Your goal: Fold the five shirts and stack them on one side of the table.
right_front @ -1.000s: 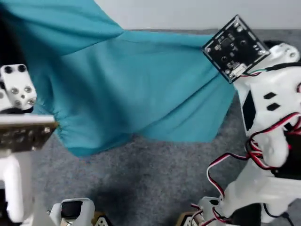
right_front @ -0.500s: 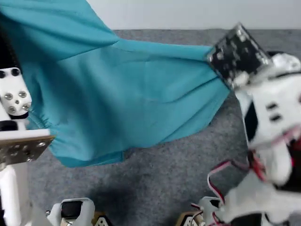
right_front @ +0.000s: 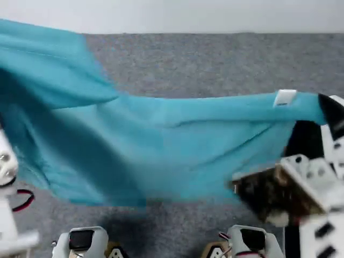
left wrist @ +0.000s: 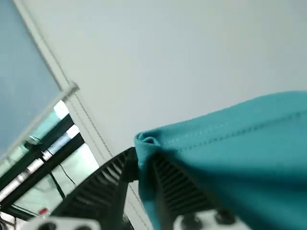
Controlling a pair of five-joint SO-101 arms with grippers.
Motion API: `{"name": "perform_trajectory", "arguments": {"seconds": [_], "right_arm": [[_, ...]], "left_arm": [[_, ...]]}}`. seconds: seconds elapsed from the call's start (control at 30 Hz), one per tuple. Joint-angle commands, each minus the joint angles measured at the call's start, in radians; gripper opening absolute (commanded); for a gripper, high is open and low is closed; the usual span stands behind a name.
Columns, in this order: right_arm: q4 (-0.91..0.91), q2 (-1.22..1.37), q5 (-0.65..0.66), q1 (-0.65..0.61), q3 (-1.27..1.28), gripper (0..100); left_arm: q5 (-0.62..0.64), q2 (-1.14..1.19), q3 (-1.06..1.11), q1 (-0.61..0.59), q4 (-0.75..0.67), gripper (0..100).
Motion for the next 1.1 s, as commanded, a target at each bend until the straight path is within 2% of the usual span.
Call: {"name": "perform_trajectory", "arguments": {"seconds": [0.0,0.17,0.37,0.47,0.73,1.0,1.07], "right_arm": [[0.002,0.045,0.009,0.01,0.133,1.0],[-0.096,0.131,0.008,0.008,0.422,1.0],[-0.427,0.183,0.009,0.008,0.787,1.0],[-0.631,0.208,0.025,0.008,0.951,1.0],[-1.135,0.366,0.051,0.013,1.16,1.0],[-1.534,0.579,0.052,0.016,1.157,1.0],[-1.607,0.63,0.087,0.013,1.157,1.0]], "left_arm": [[-0.029,0.015,0.116,0.051,0.009,1],[-0.204,0.015,0.43,0.138,-0.037,1],[-0.183,0.043,0.825,0.146,-0.394,1],[-0.18,0.135,0.911,0.127,-0.529,1],[-0.178,0.512,0.858,0.112,-0.809,1],[-0.141,0.875,0.493,0.11,-0.829,1],[-0.141,0.951,0.4,0.115,-0.824,1]]}}
